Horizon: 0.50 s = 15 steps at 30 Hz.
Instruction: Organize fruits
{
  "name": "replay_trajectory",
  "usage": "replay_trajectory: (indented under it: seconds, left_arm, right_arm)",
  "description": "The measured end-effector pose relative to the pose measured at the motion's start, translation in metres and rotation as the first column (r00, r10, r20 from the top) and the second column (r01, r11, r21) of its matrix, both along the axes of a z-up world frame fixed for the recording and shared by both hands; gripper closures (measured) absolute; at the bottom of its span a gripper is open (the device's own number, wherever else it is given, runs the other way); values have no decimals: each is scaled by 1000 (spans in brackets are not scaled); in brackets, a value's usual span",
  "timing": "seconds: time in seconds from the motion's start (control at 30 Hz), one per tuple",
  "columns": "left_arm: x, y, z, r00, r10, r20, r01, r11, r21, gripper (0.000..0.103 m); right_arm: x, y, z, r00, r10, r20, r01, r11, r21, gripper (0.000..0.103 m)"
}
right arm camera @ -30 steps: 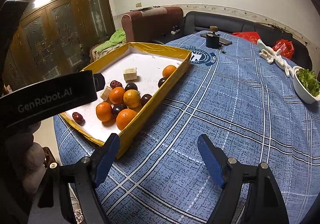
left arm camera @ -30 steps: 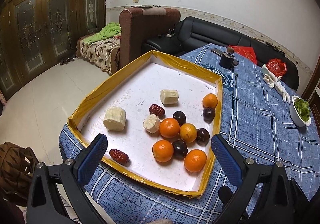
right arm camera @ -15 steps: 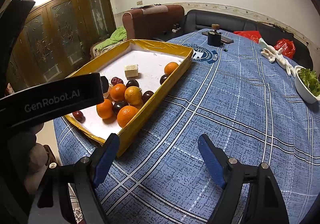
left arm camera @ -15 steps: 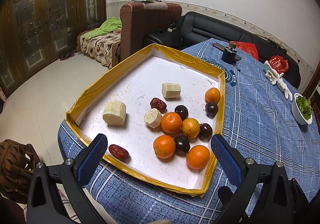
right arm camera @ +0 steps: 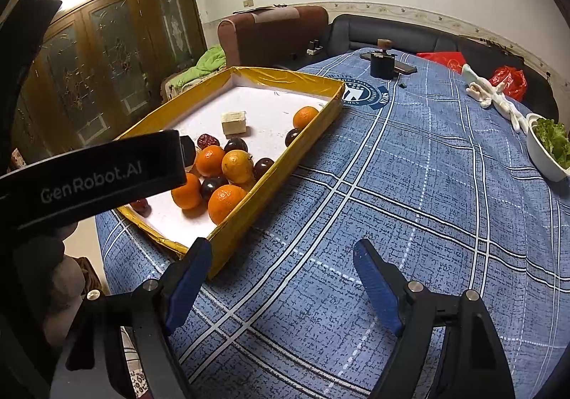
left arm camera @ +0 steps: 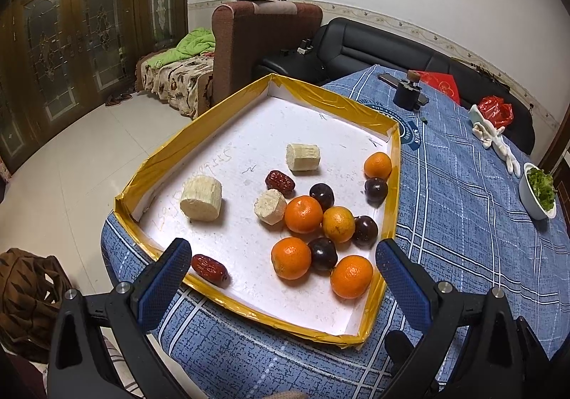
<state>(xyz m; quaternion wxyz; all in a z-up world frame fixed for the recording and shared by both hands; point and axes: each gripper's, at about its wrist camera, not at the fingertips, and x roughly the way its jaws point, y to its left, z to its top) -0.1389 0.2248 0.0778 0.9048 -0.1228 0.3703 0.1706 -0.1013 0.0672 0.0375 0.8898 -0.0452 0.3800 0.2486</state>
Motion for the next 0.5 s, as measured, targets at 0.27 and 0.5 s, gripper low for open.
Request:
replay_trajectory:
  seconds: [0.27, 0.5]
  left_arm:
    - [1, -2, -3, 1000, -3, -8, 3, 1000, -2, 0]
    - [1, -1, -3, 1000, -5, -11, 5, 1000, 0, 0]
  right_arm:
    - [1, 0, -1, 1000, -1, -5, 1, 1000, 0, 16]
    - [2, 0, -3, 1000, -2, -6, 2, 1000, -3, 16]
